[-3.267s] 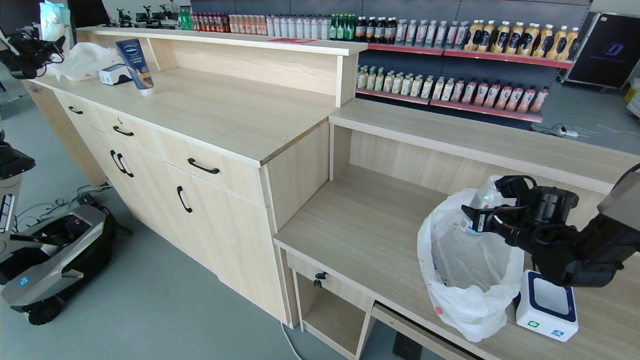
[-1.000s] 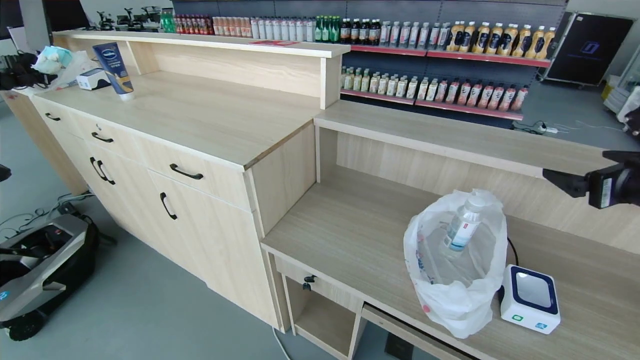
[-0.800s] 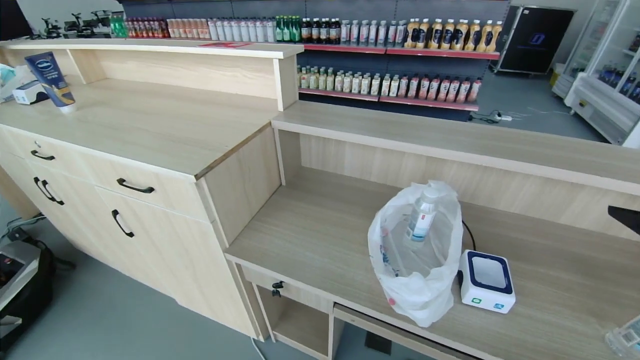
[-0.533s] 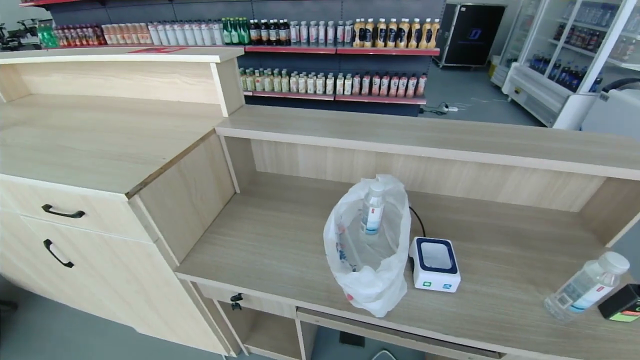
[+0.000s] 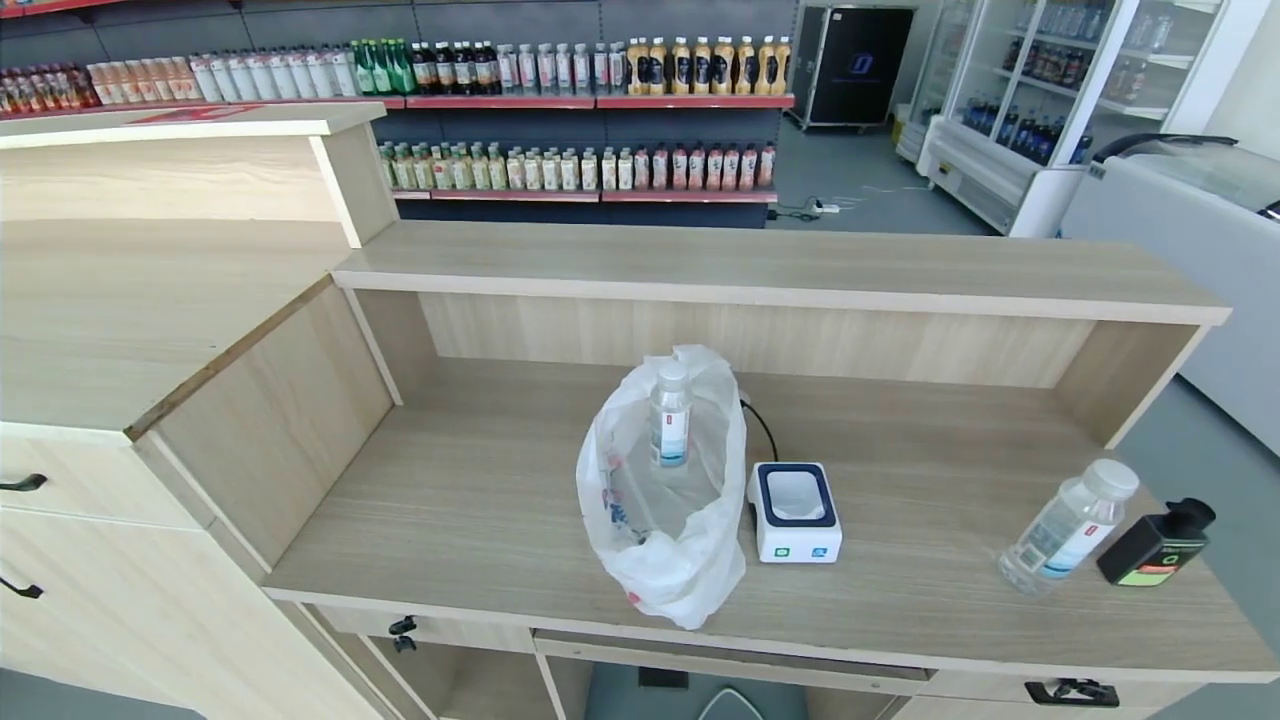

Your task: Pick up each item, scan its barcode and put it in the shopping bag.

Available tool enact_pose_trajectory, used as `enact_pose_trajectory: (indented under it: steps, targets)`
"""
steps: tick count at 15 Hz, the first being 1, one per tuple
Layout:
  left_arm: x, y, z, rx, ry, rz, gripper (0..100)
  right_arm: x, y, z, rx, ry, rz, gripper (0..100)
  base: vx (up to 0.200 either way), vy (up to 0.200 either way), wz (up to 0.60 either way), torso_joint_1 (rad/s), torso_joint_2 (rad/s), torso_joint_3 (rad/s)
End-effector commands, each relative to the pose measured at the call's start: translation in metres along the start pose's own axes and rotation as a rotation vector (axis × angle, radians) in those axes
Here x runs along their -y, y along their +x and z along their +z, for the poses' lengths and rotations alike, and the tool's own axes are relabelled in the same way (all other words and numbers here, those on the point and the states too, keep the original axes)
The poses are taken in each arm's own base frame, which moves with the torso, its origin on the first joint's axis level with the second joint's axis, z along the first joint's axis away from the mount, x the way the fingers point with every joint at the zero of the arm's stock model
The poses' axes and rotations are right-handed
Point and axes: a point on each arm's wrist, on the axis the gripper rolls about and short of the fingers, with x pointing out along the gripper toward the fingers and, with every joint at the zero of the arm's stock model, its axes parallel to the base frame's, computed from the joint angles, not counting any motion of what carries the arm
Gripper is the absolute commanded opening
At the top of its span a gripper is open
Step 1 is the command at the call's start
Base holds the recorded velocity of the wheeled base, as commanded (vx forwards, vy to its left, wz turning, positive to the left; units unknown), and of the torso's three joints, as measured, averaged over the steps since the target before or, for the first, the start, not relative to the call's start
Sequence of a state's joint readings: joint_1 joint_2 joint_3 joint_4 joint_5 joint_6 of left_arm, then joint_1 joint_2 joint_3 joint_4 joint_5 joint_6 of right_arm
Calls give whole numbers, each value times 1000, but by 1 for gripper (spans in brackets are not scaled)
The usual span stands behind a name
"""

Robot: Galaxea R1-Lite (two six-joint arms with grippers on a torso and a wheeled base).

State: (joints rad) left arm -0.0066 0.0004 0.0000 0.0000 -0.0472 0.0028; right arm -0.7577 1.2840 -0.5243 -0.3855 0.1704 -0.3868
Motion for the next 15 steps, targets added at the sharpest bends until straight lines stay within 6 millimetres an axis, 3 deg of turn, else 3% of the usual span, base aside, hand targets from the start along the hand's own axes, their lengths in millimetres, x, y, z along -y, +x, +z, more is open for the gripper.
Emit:
enact_pose_trajectory:
  steps: [1, 4, 15]
  targets:
    - [0, 0, 0, -1, 0, 0, 100, -1, 46, -38, -126, 3, 50, 100, 0, 0, 0, 0, 0, 0]
    - [0, 0, 0, -1, 0, 0, 100, 2, 53, -51, -55, -87, 234, 100, 0, 0, 0, 0, 0, 0]
    - [0, 0, 0, -1, 0, 0, 100, -9, 96, -78, -11, -154, 445, 100, 0, 0, 0, 0, 0, 0]
